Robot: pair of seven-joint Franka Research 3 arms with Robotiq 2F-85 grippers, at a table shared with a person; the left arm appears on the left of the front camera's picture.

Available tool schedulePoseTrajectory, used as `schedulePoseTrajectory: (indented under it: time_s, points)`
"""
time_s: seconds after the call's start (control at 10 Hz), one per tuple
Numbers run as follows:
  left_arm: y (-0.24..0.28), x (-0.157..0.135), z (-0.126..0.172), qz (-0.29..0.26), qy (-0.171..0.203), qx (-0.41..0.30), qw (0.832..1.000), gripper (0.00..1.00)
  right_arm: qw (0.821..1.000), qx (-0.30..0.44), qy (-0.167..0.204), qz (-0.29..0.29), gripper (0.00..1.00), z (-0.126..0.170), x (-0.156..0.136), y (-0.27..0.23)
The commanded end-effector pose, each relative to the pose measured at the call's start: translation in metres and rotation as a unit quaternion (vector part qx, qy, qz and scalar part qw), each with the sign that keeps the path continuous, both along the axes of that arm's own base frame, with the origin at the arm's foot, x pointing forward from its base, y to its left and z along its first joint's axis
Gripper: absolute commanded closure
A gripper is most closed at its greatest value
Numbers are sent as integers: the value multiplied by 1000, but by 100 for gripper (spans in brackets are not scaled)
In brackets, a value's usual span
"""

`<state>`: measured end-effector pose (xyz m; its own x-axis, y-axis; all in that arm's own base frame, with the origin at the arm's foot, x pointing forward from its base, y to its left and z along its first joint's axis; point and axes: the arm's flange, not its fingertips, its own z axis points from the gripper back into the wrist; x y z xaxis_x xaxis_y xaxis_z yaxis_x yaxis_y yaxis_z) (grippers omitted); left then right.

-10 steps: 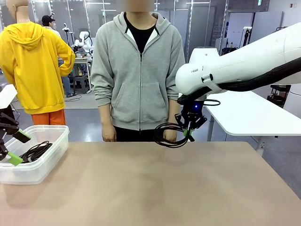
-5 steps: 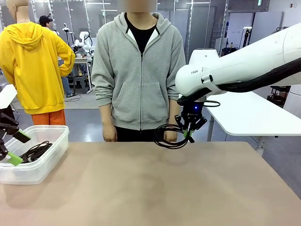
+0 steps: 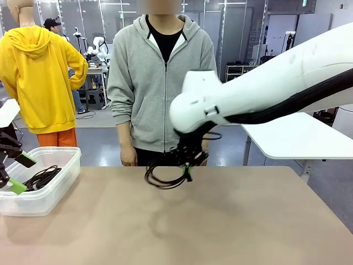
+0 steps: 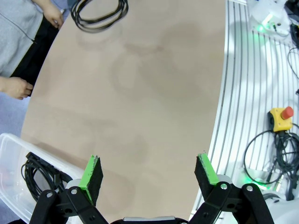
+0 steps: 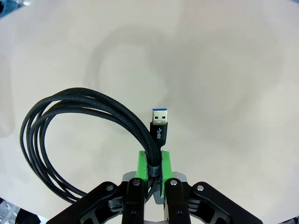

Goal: Organize and store the cables.
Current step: Place the USB Extension Cable into the Organizing box.

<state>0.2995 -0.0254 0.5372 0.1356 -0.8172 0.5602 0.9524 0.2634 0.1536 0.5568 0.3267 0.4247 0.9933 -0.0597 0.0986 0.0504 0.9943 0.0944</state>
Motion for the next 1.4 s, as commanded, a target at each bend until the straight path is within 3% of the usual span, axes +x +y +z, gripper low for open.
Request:
schedulePoseTrajectory:
  time_s: [0.0, 0.3, 0.6, 0.9, 1.3]
  points:
    - [-1, 3, 1, 3, -6, 6, 1000, 0, 1000, -3, -9, -27, 86, -27, -7, 18]
    - [-1, 3, 1, 3, -6, 6, 1000, 0, 999, -14, -15, -45, 86, -69, -27, 61]
    - [-1, 3, 1, 3, -6, 6, 1000, 0, 999, -23, 14, -37, 86, -85, -40, 89]
    - [-1, 3, 1, 3, -6, 6, 1000, 0, 999, -15, 30, -37, 86, -82, -43, 87]
    - [-1, 3, 1, 3, -6, 6, 1000, 0, 999, 12, 41, -33, 19, -79, -42, 78]
